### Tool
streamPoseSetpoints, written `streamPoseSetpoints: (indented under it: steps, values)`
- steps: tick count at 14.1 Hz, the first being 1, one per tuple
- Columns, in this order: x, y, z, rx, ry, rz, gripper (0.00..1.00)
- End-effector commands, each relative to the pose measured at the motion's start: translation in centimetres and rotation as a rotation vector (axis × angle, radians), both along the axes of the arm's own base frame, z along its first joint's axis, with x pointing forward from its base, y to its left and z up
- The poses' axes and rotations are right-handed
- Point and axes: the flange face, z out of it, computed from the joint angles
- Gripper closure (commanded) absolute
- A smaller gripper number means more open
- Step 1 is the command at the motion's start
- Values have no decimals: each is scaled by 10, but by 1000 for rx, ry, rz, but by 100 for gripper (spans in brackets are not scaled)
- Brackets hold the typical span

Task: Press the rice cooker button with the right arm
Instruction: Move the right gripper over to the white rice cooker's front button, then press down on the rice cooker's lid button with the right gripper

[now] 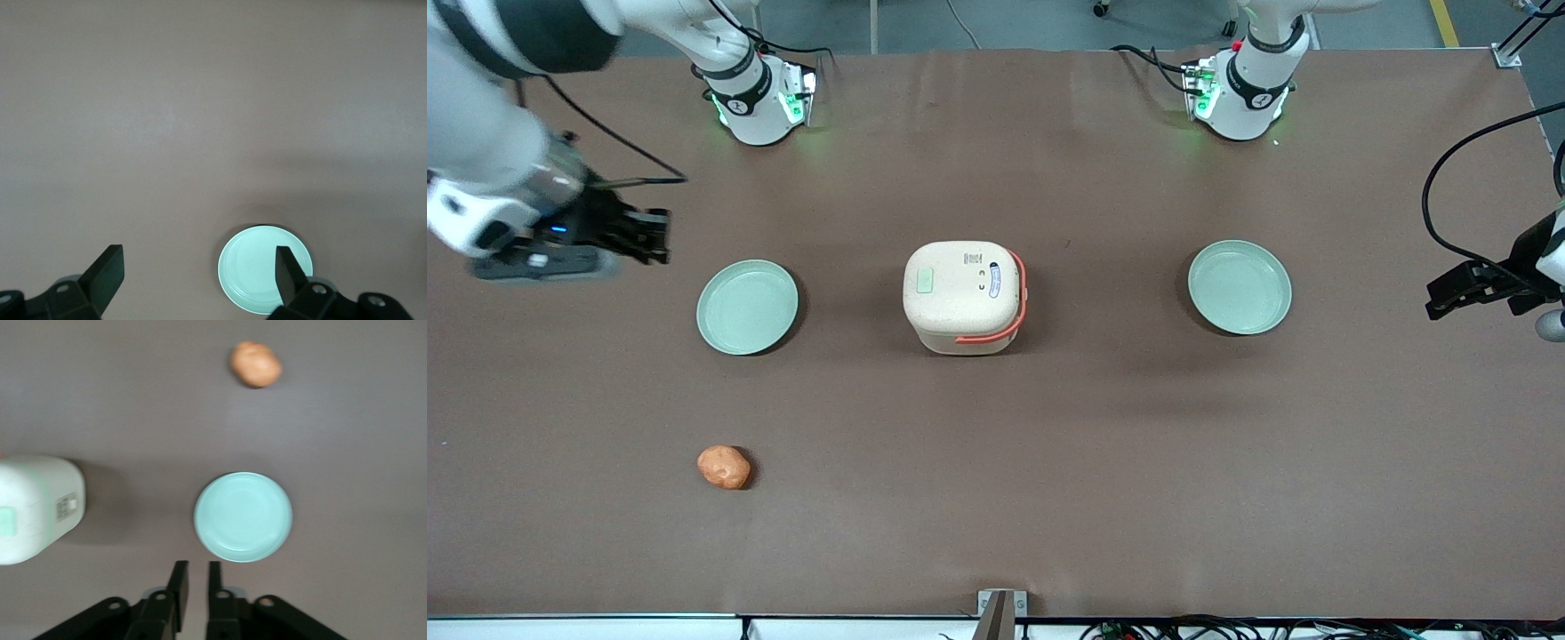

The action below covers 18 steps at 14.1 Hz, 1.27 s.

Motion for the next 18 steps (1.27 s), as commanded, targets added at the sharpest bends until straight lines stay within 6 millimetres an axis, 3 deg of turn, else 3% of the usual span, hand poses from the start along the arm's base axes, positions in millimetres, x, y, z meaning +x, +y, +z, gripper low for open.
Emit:
streamPoseSetpoints:
  steps: [1, 3, 8, 10, 15, 18]
  values:
    - [5, 62, -38, 10, 18, -32, 100]
    - [-1, 125, -64, 8, -5, -87, 100]
    - [-20, 216, -139, -17, 18, -100, 100]
    - [-25, 234, -158, -23, 22, -81, 100]
    - [-33, 261, -180, -15, 9, -69, 100]
    - [-35, 266, -187, -18, 12, -63, 100]
